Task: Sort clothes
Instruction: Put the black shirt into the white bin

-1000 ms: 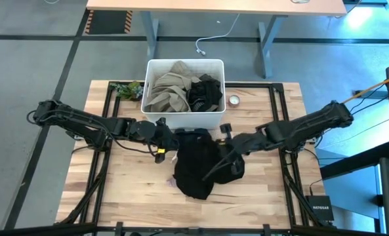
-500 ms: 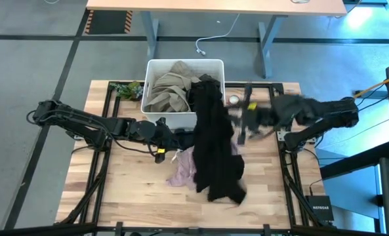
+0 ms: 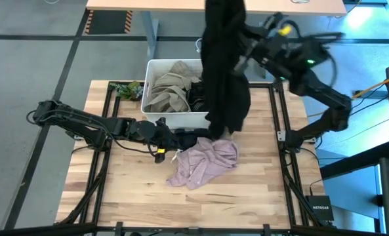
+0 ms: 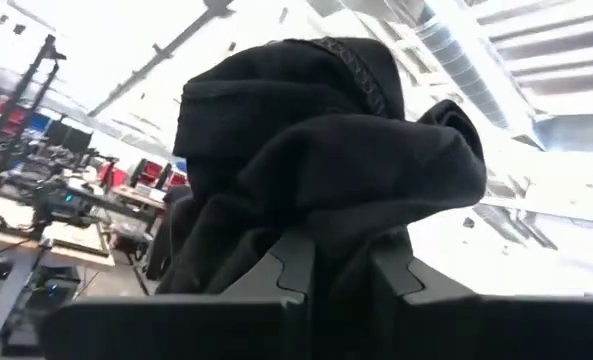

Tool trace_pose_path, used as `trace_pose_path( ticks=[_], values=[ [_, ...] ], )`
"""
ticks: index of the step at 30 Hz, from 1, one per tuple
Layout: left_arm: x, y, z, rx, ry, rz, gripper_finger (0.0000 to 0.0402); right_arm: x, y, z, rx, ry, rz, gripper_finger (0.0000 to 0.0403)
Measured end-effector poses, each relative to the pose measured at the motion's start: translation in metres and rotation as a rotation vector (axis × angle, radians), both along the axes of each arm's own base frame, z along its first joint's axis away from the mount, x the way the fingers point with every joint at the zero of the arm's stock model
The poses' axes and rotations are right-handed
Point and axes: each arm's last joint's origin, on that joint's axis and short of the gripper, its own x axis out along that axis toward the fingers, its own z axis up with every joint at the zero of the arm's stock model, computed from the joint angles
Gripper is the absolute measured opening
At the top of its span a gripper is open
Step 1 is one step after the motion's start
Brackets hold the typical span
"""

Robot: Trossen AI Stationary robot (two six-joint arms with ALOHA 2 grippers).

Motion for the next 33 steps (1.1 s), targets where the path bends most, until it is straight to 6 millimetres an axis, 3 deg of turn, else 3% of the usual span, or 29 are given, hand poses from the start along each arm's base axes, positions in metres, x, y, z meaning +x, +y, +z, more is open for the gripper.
trace_pose_path(
  ticks=[6,14,20,28,33],
  values=[
    [0.000,0.000,0.000,-0.002,0.005,0.001,0.0198,0.043,-0.037,-0.026,0.110,0.080,-0.041,0.0046],
    [0.000,0.000,0.000,-0.018,0.005,0.010,0.0198,0.091,-0.085,-0.097,0.345,0.417,-0.173,0.0046],
    [0.000,0.000,0.000,-0.035,0.001,0.019,0.0198,0.108,-0.100,-0.133,0.472,0.553,-0.227,0.0107],
    [0.000,0.000,-0.001,-0.065,0.004,0.036,0.0198,0.102,-0.097,-0.146,0.537,0.692,-0.273,0.0209],
    [-0.001,0.000,-0.001,-0.077,0.011,0.043,0.0198,0.069,-0.078,-0.123,0.498,0.750,-0.232,0.0248]
  ],
)
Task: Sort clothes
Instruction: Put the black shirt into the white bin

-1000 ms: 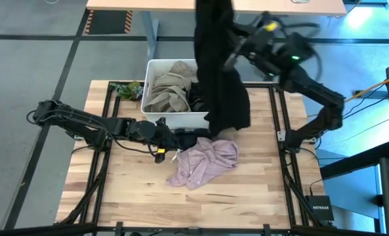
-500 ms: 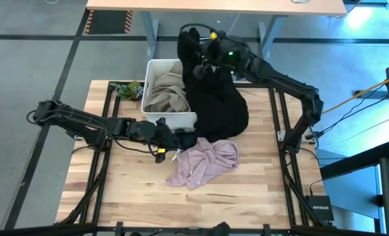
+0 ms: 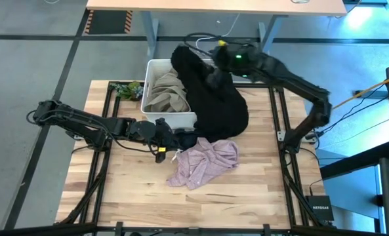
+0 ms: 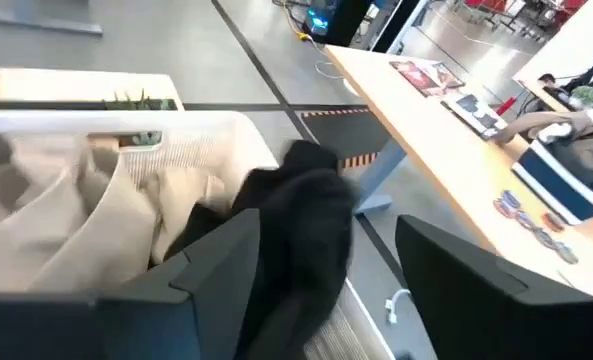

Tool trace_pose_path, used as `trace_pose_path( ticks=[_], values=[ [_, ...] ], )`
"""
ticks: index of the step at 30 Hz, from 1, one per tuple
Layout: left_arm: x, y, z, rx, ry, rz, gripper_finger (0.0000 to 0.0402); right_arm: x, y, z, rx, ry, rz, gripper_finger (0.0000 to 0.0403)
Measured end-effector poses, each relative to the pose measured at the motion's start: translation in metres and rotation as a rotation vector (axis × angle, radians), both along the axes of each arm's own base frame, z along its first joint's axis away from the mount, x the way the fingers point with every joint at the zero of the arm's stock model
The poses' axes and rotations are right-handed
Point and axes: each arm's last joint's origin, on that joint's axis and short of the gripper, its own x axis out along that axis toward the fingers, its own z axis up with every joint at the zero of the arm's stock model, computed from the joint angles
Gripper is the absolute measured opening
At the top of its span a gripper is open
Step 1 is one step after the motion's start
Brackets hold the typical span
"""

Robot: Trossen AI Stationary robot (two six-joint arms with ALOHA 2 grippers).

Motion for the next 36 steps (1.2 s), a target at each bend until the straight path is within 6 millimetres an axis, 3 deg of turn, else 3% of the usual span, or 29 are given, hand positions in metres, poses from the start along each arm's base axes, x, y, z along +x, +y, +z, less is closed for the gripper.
trace_pose_path(
  ticks=[8,14,18,21,26,31,36],
  values=[
    [0.000,0.000,0.000,0.039,0.001,-0.021,0.0198,-0.075,0.064,0.026,0.104,0.132,0.117,0.0255],
    [0.002,0.008,0.002,0.057,-0.014,-0.002,0.0198,-0.122,0.105,0.014,0.401,0.329,0.139,0.0254],
    [0.002,0.013,0.001,0.050,-0.011,0.024,0.0198,-0.134,0.123,0.002,0.398,0.347,0.047,0.0254],
    [0.002,0.015,0.001,0.029,-0.011,0.043,0.0198,-0.132,0.132,-0.022,0.348,0.359,0.022,0.0254],
    [0.002,0.015,0.001,0.029,-0.005,0.042,0.0198,-0.120,0.140,-0.089,0.319,0.410,0.043,0.0254],
    [0.002,0.015,0.001,0.029,-0.007,0.042,0.0198,-0.114,0.138,-0.163,0.282,0.510,0.040,0.0254],
    [0.002,0.015,0.001,0.029,-0.009,0.042,0.0198,-0.104,0.131,-0.208,0.242,0.416,0.050,0.0254]
  ],
)
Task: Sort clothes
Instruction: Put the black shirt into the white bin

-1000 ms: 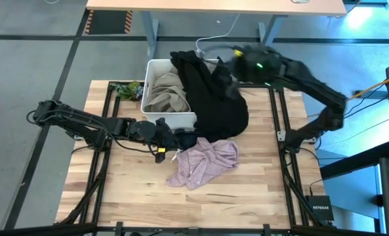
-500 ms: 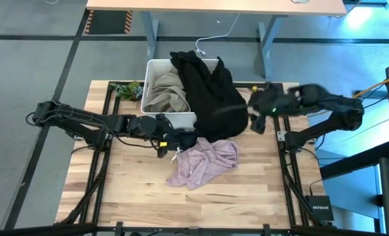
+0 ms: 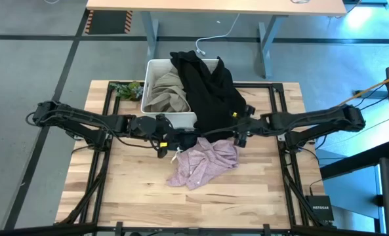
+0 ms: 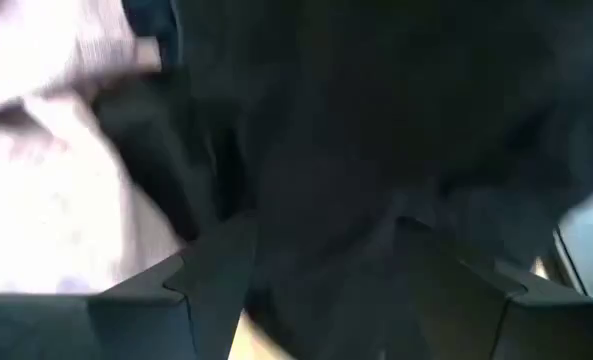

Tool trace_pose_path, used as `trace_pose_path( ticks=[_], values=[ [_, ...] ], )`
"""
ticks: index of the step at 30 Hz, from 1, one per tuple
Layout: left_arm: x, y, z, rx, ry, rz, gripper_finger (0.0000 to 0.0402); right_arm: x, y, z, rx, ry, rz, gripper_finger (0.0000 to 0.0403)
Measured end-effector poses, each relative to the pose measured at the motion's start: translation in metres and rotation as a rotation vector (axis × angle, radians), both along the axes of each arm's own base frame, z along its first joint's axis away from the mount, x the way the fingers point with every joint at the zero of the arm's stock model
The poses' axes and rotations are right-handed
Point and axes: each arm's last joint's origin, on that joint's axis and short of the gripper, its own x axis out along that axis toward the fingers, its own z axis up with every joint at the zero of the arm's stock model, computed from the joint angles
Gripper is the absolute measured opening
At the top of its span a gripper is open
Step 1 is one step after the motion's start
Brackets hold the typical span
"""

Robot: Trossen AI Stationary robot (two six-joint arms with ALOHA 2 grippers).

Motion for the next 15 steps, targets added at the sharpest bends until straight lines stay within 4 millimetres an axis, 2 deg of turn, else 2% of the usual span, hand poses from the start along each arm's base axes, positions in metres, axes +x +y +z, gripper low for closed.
trace_pose_path(
  ticks=[5,9,12,15],
  values=[
    [0.000,0.000,0.000,0.000,-0.003,0.002,0.0198,0.009,-0.009,-0.022,-0.053,-0.148,0.000,0.0254],
    [0.000,0.000,0.000,0.000,0.001,0.002,0.0198,0.012,-0.012,-0.025,-0.049,-0.199,0.033,0.0244],
    [0.000,0.001,-0.001,0.001,0.007,0.002,0.0198,0.014,-0.012,-0.022,-0.101,-0.225,0.007,0.0200],
    [0.000,0.001,-0.001,0.001,0.008,0.002,0.0198,0.014,-0.014,-0.020,-0.147,-0.233,-0.034,0.0120]
  ],
)
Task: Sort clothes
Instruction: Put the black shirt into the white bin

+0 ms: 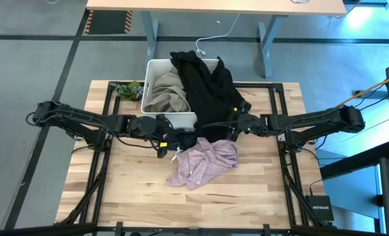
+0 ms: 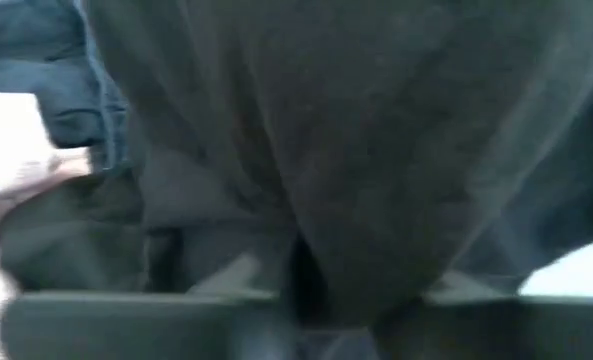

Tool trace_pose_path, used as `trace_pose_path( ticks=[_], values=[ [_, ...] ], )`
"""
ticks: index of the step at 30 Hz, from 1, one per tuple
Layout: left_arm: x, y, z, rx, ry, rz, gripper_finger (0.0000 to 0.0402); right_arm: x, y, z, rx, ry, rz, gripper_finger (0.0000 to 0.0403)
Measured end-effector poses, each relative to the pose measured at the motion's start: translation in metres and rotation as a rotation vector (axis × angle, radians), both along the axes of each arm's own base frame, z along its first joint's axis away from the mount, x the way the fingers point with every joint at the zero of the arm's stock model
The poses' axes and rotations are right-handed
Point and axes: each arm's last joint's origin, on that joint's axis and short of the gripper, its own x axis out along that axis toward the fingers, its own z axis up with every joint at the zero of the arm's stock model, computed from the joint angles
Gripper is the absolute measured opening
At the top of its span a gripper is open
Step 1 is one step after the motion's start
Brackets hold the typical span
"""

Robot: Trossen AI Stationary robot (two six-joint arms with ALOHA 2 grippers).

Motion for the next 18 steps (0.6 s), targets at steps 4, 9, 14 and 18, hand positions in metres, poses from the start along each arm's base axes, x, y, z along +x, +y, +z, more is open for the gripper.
trace_pose_path(
  ticks=[4,9,14,18],
  values=[
    [0.000,0.000,0.000,0.000,0.003,0.000,0.0198,-0.002,-0.001,0.003,-0.068,0.011,-0.030,0.0018],
    [0.000,0.000,-0.001,0.000,0.005,0.000,0.0198,-0.010,-0.005,0.032,-0.162,-0.006,-0.146,0.0030],
    [0.000,0.000,-0.001,0.001,0.009,0.000,0.0198,-0.011,-0.006,0.091,-0.219,-0.100,-0.150,0.0009],
    [0.000,0.000,-0.001,0.001,0.010,0.000,0.0198,-0.007,-0.006,0.147,-0.290,-0.233,-0.122,0.0019]
  ],
)
